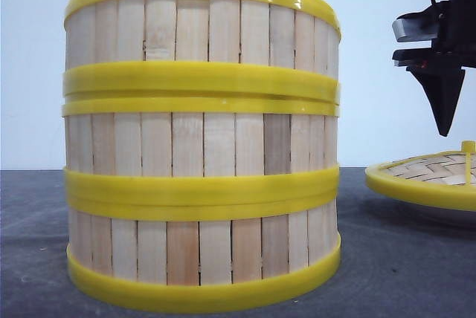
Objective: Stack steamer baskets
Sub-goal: 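Move the right gripper to the woven lid and grasp its center knob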
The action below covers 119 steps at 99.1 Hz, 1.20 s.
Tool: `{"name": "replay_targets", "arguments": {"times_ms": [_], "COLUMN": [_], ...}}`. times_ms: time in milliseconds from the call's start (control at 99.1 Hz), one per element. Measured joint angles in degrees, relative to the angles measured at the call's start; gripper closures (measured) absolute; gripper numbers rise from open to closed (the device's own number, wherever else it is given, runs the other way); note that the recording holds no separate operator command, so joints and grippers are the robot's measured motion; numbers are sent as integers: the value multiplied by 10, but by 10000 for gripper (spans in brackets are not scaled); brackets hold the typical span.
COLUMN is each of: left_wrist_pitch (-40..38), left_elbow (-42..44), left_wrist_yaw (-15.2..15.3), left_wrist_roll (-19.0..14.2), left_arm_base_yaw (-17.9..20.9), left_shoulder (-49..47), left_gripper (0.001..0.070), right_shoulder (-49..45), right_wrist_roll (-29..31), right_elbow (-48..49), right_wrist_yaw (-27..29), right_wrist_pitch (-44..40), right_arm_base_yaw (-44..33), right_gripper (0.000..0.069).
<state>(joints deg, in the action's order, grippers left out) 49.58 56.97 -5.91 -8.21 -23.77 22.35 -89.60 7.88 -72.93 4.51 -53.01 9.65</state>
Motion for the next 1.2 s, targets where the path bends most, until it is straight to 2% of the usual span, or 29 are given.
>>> {"name": "replay_targets", "arguments": {"times_ms": [192, 626, 878, 1019, 1201], "left_wrist_pitch": [0, -14, -13, -13, -13], "left_elbow": [0, 0, 0, 0, 0], "left_wrist_yaw": [0, 3, 14, 16, 17], "left_wrist_roll": [0, 0, 0, 0, 0], "left_arm_base_yaw": [0, 0, 0, 0, 0], "left_shoulder": [0, 0, 0, 0, 0], "left_gripper": [434, 434, 434, 434, 434], "right_shoulder": [0, -33, -43, -43, -43], "right_wrist_roll": [1, 1, 1, 1, 2], "right_elbow": [0, 0, 0, 0, 0], "right_wrist_yaw": [-2, -20, -20, -19, -19], "right_wrist_pitch": [6, 9, 10, 10, 15], "right_arm_base_yaw": [-15, -22, -22, -22, -22], "right_gripper": [443, 456, 519, 607, 622]}}
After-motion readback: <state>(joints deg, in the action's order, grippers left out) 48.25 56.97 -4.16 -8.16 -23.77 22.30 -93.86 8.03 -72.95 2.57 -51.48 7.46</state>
